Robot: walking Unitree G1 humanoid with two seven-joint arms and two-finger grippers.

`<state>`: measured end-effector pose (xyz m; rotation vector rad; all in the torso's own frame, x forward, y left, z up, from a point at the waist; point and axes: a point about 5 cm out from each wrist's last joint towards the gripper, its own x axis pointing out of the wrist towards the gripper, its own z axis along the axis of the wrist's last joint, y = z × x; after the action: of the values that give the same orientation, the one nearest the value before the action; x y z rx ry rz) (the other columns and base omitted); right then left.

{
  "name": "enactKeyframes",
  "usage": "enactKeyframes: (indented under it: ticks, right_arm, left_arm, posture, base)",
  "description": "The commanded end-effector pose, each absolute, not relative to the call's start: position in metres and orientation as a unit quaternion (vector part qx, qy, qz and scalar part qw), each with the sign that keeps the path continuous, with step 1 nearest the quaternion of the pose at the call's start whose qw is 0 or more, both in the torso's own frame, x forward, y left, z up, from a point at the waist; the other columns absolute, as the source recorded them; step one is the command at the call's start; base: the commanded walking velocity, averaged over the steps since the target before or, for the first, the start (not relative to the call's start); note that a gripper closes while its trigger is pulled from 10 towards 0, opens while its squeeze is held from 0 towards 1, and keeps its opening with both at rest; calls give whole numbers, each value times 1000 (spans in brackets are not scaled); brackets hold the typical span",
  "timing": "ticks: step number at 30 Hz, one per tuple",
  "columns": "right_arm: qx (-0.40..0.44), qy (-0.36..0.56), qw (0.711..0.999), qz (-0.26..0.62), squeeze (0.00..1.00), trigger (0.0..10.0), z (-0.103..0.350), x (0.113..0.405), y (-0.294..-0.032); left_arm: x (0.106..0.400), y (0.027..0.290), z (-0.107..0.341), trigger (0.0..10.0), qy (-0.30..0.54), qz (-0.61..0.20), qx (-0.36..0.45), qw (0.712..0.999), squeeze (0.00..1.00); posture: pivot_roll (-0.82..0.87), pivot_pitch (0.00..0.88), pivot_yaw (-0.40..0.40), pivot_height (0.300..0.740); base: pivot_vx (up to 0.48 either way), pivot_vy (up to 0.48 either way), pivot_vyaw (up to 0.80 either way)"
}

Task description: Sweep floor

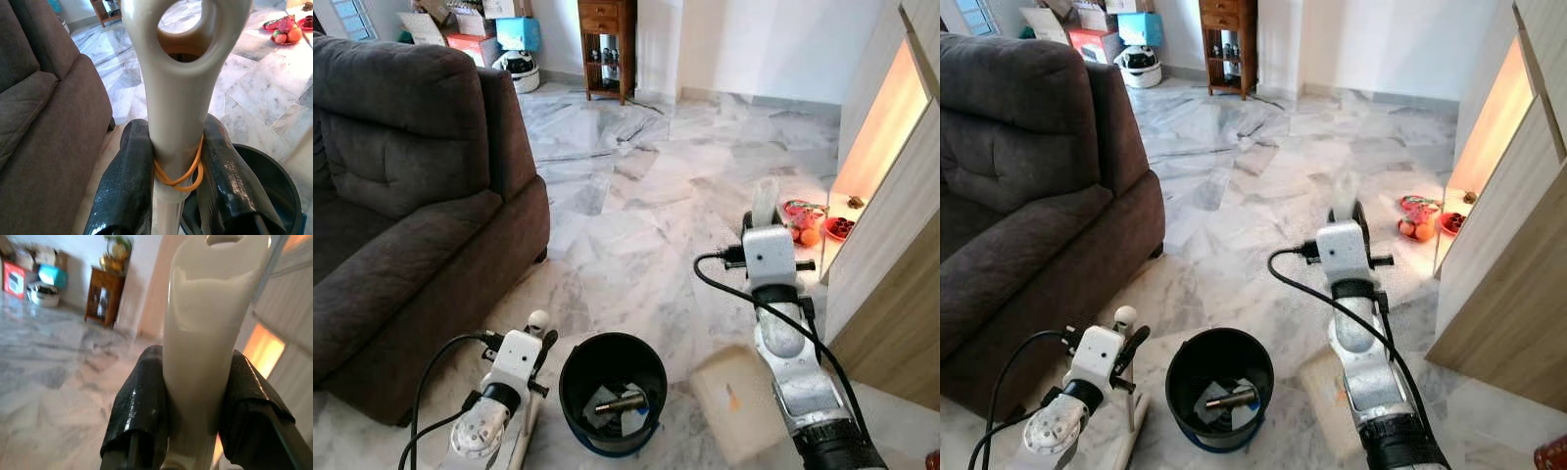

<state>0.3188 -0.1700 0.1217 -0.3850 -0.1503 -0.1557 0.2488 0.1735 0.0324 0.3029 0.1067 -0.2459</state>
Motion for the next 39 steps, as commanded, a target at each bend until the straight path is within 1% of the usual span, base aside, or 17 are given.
enactKeyframes:
  ticks: [1, 5, 12, 36, 39]
  right_arm:
    - [-176, -85, 977, -79, 0, 10000, 122, 321, -170]
    - [-161, -72, 980, -89, 0, 10000, 113, 320, -171]
    - [-161, -71, 980, -87, 0, 10000, 105, 322, -173]
    - [-155, -72, 982, -85, 0, 10000, 99, 325, -175]
    - [-154, -70, 982, -85, 0, 10000, 97, 325, -175]
  left_arm:
    - [250, 174, 39, 10000, 36, -122, 155, 980, 0]
    - [250, 173, 41, 10000, 33, -119, 151, 981, 0]
    - [250, 171, 43, 10000, 28, -115, 143, 983, 0]
    - [251, 166, 43, 10000, 22, -116, 135, 984, 0]
    - [252, 165, 44, 10000, 21, -118, 134, 984, 0]
  posture:
    - [147, 0, 39, 740]
    - [148, 0, 39, 740]
    - [146, 0, 31, 740]
    - [126, 0, 21, 740]
    - [125, 0, 20, 740]
  base:
    - [0, 0, 0]
    - [0, 0, 0]
    - [0, 0, 0]
    - [0, 0, 0]
    - [-251, 0, 0]
